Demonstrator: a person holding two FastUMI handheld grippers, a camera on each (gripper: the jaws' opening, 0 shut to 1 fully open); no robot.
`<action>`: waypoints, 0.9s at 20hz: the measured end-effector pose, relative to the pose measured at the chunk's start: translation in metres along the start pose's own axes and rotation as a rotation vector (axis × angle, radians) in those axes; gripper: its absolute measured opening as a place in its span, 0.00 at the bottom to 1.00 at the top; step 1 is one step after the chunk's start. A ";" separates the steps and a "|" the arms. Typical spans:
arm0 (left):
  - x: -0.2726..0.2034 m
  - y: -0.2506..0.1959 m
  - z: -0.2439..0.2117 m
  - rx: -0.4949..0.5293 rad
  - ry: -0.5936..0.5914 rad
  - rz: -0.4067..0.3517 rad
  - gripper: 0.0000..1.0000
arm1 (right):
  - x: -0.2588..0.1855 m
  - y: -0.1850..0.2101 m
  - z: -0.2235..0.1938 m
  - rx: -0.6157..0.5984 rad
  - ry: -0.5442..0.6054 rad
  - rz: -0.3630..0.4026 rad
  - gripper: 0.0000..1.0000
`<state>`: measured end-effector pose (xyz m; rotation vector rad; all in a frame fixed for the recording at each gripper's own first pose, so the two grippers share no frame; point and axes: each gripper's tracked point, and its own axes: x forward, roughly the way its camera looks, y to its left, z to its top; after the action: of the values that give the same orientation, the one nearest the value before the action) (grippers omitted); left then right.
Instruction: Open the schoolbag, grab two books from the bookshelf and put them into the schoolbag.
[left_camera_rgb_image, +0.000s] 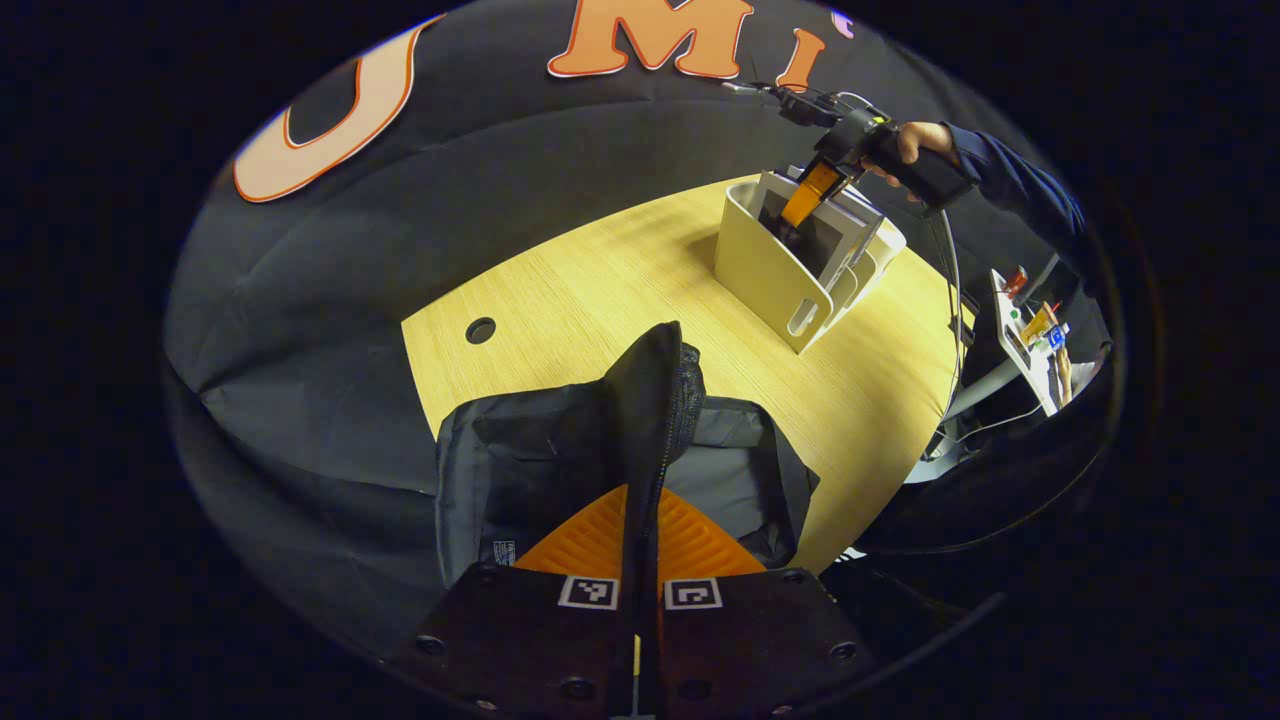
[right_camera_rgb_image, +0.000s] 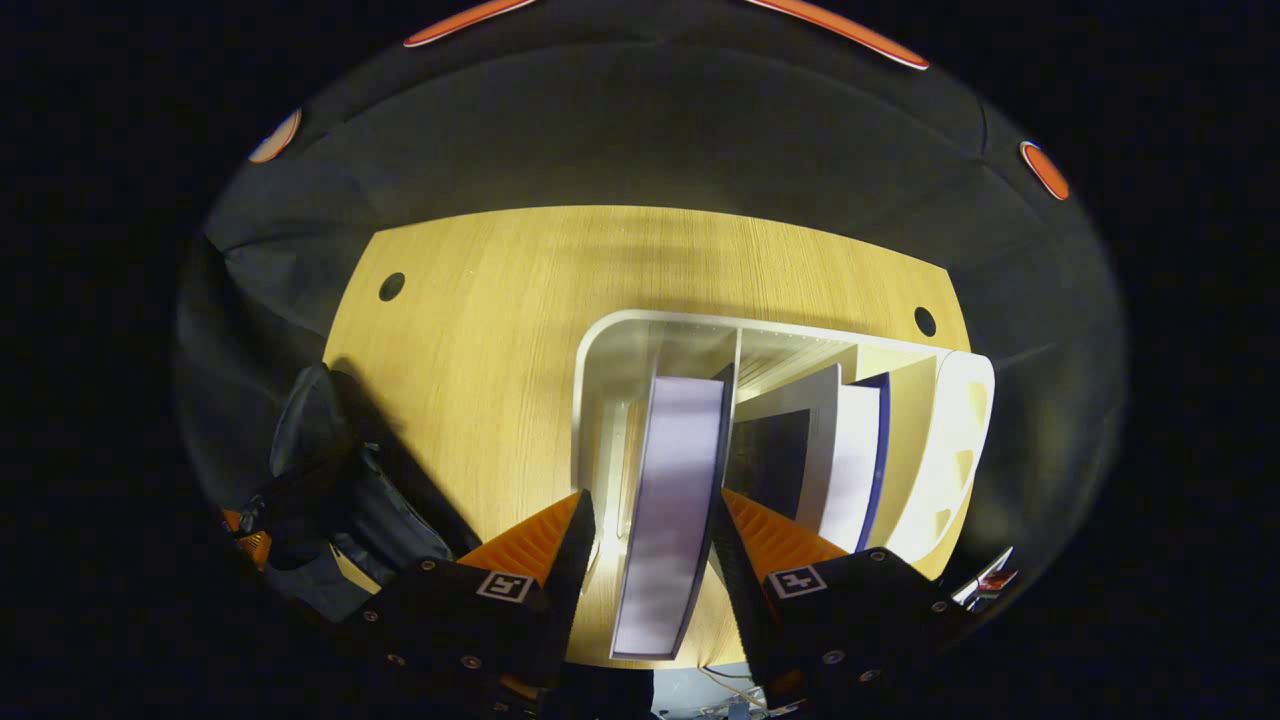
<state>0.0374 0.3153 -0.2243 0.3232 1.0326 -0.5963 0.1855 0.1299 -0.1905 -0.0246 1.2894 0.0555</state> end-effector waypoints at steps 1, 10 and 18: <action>0.001 0.000 -0.001 -0.004 -0.002 -0.001 0.03 | 0.005 -0.002 -0.001 0.002 0.008 -0.015 0.63; 0.007 -0.005 -0.005 0.001 -0.005 -0.016 0.03 | -0.011 -0.001 -0.022 0.068 0.028 -0.025 0.45; 0.013 -0.015 -0.006 0.043 -0.001 -0.034 0.03 | -0.056 -0.004 -0.052 0.069 -0.024 -0.003 0.37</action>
<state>0.0289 0.3024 -0.2384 0.3437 1.0269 -0.6501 0.1205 0.1220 -0.1516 0.0331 1.2664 0.0091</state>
